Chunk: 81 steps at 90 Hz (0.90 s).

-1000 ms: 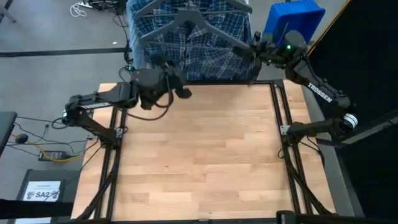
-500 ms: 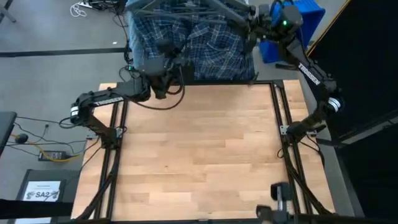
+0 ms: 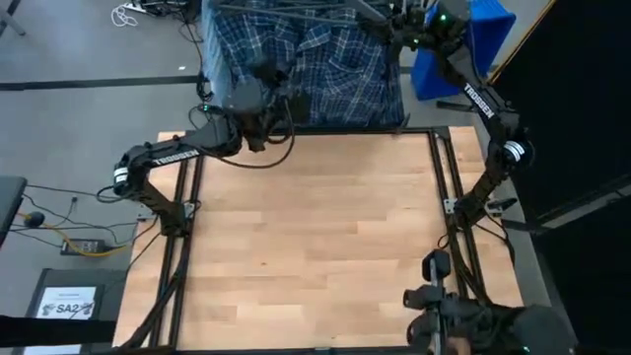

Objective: Hang clothes
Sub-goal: Hang the black hanger on the hanging rack, then unhang the black hanger from the hanging rack

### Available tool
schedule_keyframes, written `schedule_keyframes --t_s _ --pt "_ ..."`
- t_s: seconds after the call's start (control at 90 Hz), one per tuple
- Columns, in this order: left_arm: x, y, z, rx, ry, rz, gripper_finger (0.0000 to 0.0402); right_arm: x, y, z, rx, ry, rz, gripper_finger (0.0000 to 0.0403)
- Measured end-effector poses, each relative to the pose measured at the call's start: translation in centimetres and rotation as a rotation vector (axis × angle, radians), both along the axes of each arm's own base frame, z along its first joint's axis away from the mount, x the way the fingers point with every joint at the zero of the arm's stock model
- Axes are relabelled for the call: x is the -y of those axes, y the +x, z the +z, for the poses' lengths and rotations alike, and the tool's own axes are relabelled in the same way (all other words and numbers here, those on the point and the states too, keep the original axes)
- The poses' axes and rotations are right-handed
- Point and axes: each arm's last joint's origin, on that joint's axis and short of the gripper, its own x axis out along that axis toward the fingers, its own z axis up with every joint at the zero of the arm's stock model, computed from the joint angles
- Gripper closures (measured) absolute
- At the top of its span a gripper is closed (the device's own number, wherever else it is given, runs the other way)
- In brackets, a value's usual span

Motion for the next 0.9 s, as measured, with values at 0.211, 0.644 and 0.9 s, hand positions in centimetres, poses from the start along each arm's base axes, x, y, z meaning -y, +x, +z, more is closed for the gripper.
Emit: schedule_keyframes --t_s 0.211,0.644,0.9 --pt "-0.1 0.2 -0.8 -0.008 -0.02 0.019 0.0273 0.2 -0.7 0.1 -0.002 -0.004 -0.003 0.0403" --pt "0.5 0.2 -1.1 -0.005 -0.052 0.106 0.0273 0.2 -1.1 0.1 -0.022 -0.03 0.022 0.028" --pt "1.7 0.3 -1.3 -0.032 -0.061 0.141 0.0273 1.3 -4.3 -0.6 -0.134 -0.075 -0.07 0.022"
